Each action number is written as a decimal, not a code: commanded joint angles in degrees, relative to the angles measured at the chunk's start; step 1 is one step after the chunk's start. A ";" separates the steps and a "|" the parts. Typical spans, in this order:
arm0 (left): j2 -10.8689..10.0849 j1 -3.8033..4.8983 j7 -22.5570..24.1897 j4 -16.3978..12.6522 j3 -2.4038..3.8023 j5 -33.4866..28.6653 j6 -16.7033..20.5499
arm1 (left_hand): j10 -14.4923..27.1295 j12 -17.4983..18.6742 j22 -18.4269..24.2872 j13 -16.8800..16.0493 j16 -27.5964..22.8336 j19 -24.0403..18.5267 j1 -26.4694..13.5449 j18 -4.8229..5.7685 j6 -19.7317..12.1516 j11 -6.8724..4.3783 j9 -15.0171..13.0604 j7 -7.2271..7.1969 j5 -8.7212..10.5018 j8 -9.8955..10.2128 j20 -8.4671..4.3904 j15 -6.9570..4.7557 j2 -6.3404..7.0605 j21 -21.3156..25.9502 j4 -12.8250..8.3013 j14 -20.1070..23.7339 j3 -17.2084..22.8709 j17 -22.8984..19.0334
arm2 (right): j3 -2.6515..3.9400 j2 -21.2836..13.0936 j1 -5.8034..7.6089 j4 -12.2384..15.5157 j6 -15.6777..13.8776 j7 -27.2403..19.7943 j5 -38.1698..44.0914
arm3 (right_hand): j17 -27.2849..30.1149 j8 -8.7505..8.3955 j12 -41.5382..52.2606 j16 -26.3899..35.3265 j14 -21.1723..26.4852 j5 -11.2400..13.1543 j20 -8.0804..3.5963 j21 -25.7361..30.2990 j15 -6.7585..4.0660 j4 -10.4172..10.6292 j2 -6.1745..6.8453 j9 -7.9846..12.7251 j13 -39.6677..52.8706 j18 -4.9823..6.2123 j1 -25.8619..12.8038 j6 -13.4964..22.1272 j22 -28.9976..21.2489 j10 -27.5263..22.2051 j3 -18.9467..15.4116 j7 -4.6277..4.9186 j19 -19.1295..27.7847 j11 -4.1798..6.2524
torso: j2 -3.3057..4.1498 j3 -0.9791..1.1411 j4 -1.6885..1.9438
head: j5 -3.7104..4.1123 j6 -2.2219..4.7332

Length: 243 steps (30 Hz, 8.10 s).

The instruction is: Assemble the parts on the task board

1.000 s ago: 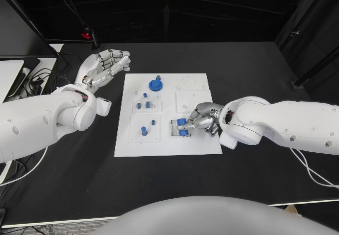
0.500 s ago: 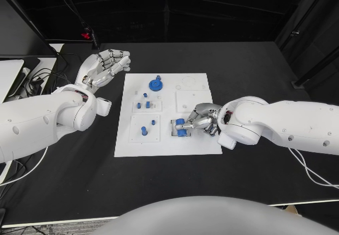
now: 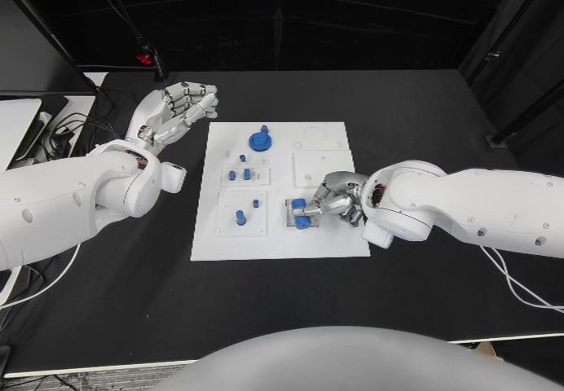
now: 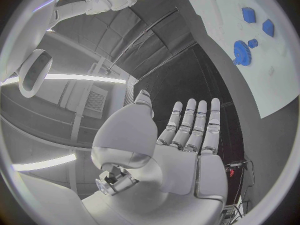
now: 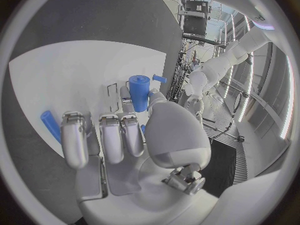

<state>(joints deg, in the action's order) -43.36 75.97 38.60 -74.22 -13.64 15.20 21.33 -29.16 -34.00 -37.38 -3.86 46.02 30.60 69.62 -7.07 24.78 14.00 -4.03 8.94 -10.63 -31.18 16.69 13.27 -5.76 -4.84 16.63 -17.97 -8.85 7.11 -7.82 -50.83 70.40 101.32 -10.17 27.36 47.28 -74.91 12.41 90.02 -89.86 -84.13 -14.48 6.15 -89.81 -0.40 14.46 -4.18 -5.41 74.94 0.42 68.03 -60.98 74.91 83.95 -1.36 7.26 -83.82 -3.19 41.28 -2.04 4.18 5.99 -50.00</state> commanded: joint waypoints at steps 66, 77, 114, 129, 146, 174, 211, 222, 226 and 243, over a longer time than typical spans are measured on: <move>0.18 0.06 0.14 0.28 0.06 -0.16 -0.92 | 0.48 -0.54 0.14 0.09 0.61 0.13 0.31 0.31 -0.47 -0.01 0.11 7.42 -0.64 -0.57 -0.13 0.12 -0.68 -0.31 0.05 0.30 -0.50 -0.37 | 0.08 -1.95 0.09 2.32 4.19 3.59 3.18 | -15.09 9.63 -0.02 -0.14 -5.87 11.79 -2.30 -0.19 -2.25 2.09 -3.67 -10.26 15.06 -0.42 -6.48 -1.70 15.09 6.05 -17.07 -2.98 -6.18 2.41 | 0.02 0.00 -0.01 | 0.28 0.00; 0.31 0.04 0.10 0.36 0.06 -0.16 -1.03 | 0.48 -0.54 0.14 0.09 0.61 0.13 0.31 0.31 -0.47 -0.01 0.11 7.42 -0.64 -0.57 -0.13 0.12 -0.68 -0.31 0.05 0.30 -0.50 -0.37 | 0.08 -0.61 0.09 1.50 4.77 4.63 3.18 | -15.09 14.53 -0.02 -0.14 -5.87 11.78 -2.89 -0.19 -2.74 2.01 -5.46 -15.43 15.06 -0.42 -3.95 1.08 15.09 6.05 -18.54 -3.45 -6.18 2.89 | -0.02 -0.02 0.02 | 0.36 0.00; 0.41 0.00 0.03 0.42 0.06 -0.16 -1.27 | 0.55 -0.63 0.17 0.10 0.75 0.10 0.40 0.32 -0.53 -0.01 0.11 7.42 -0.73 -0.66 -0.13 0.11 -0.82 -0.31 0.04 0.25 -0.60 -0.50 | 0.06 -1.78 0.08 2.59 -0.97 1.66 3.72 | -15.09 18.67 -0.02 -0.14 -5.87 6.91 -2.91 -0.19 -2.77 -0.18 -8.89 -22.13 15.06 -0.42 7.20 5.71 15.09 6.05 -15.98 -3.51 -6.18 2.96 | -0.07 -0.02 0.00 | 0.69 0.00; 0.58 -0.06 -0.11 0.79 0.06 -0.16 -1.24 | 0.56 -0.66 0.18 0.10 0.78 0.09 0.41 0.32 -0.55 -0.01 0.11 7.43 -0.75 -0.69 -0.13 0.11 -0.84 -0.32 0.04 0.25 -0.63 -0.53 | -0.01 -14.58 0.11 9.29 -3.74 -6.30 13.32 | -15.09 16.05 -0.02 -0.14 -5.87 2.13 -0.61 -0.19 -0.14 1.86 -5.03 -21.41 15.06 -0.42 3.44 19.36 15.09 6.05 -18.62 0.28 -6.18 -0.39 | -0.07 -0.03 -0.05 | 2.71 0.00; 0.57 -0.11 -0.20 0.84 0.06 -0.16 -1.34 | 0.57 -0.68 0.19 0.10 0.81 0.08 0.42 0.32 -0.57 -0.01 0.11 7.43 -0.76 -0.71 -0.13 0.11 -0.87 -0.32 0.05 0.25 -0.67 -0.57 | -0.08 -17.21 0.06 7.67 1.60 7.00 18.08 | -15.09 25.88 -0.02 -0.14 -5.87 5.23 -0.22 -0.19 -0.10 2.06 -6.31 -25.00 15.06 -0.42 2.13 20.12 15.09 6.05 -18.88 -0.11 -6.18 -0.20 | 0.04 0.04 0.06 | 3.84 0.00; 0.52 -0.24 -0.15 0.78 0.06 -0.16 -1.41 | 0.57 -0.73 0.21 0.10 0.85 0.07 0.46 0.32 -0.60 -0.01 0.11 7.43 -0.78 -0.75 -0.13 0.11 -0.93 -0.32 0.04 0.25 -0.71 -0.63 | -0.09 -12.30 0.00 4.23 5.68 10.44 17.87 | -15.09 29.57 -0.02 -0.14 -5.87 5.39 -0.62 -0.19 -0.53 2.08 -7.29 -26.34 15.06 -0.42 2.11 19.24 15.09 6.05 -18.65 -0.77 -6.18 0.38 | -0.04 0.01 -0.02 | 3.64 0.00; 0.38 -0.25 -0.22 0.24 0.06 -0.17 -1.60 | 0.58 -0.82 0.24 0.10 0.94 0.04 0.51 0.32 -0.66 -0.01 0.12 7.43 -0.82 -0.82 -0.13 0.11 -1.03 -0.33 0.05 0.25 -0.80 -0.74 | -0.10 -8.65 -0.28 1.45 10.49 13.83 17.88 | -15.09 29.65 -0.02 -0.14 -5.87 3.41 -1.05 -0.19 -0.90 2.06 -10.06 -25.62 15.06 -0.42 3.28 19.35 15.09 6.05 -17.25 -1.08 -6.18 0.72 | -0.06 -0.01 -0.03 | 3.61 0.00; 0.34 -0.25 -0.27 0.18 0.06 -0.17 -1.77 | 0.58 -0.85 0.24 0.10 0.96 0.04 0.52 0.33 -0.68 -0.01 0.12 7.43 -0.83 -0.84 -0.13 0.11 -1.06 -0.33 0.05 0.25 -0.83 -0.77 | -0.11 -7.35 -0.52 0.41 10.25 13.96 17.88 | -15.09 28.13 -0.02 -0.14 -5.87 0.76 -0.95 -0.19 -0.73 1.93 -11.26 -24.19 15.06 -0.42 4.25 19.69 15.09 6.05 -16.54 -0.76 -6.18 0.44 | 0.02 -0.01 -0.04 | 3.71 0.00; 0.33 -0.25 -0.31 0.15 0.06 -0.17 -1.82 | 0.58 -0.85 0.24 0.10 0.96 0.04 0.52 0.33 -0.68 -0.01 0.12 7.43 -0.83 -0.84 -0.13 0.11 -1.06 -0.33 0.05 0.25 -0.83 -0.77 | -0.11 -7.13 -0.64 0.26 9.97 13.78 17.88 | -15.09 25.75 -0.02 -0.14 -5.87 1.52 -0.73 -0.19 -0.47 1.55 -11.31 -22.22 15.06 -0.42 6.56 20.56 15.09 6.05 -15.81 -0.41 -6.18 0.13 | -0.02 0.00 -0.03 | 3.66 0.00; 0.25 -0.26 -0.41 0.05 0.06 -0.17 -2.03 | 0.59 -0.88 0.25 0.10 1.00 0.03 0.52 0.33 -0.70 -0.01 0.12 7.43 -0.84 -0.86 -0.13 0.11 -1.10 -0.33 0.06 0.25 -0.87 -0.81 | -0.13 -5.77 -1.10 -0.57 8.84 12.70 18.67 | -15.09 17.30 -0.02 -0.14 -5.87 11.59 -0.79 -0.19 -0.40 -8.42 -10.41 -13.50 15.06 -0.42 19.00 15.33 15.09 6.05 -2.93 -0.63 -6.18 0.37 | -0.04 0.00 0.04 | 3.90 0.00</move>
<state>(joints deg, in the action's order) -43.09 75.62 37.93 -74.04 -13.64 15.20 19.88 -29.16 -34.67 -37.18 -3.83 46.68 30.60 70.07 -7.07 24.37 14.00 -3.99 8.94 -11.08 -31.85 16.68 13.27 -6.21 -4.84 16.77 -17.97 -9.32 6.36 -7.43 -56.77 69.93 101.17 -1.64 39.44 65.63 -74.91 39.17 89.75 -89.86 -84.07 -2.93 5.33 -89.81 -0.51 6.35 -8.91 -34.04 76.23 0.43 80.86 -45.38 74.91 83.73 -4.89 6.72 -84.04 -3.18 41.26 -2.04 4.14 9.88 -50.00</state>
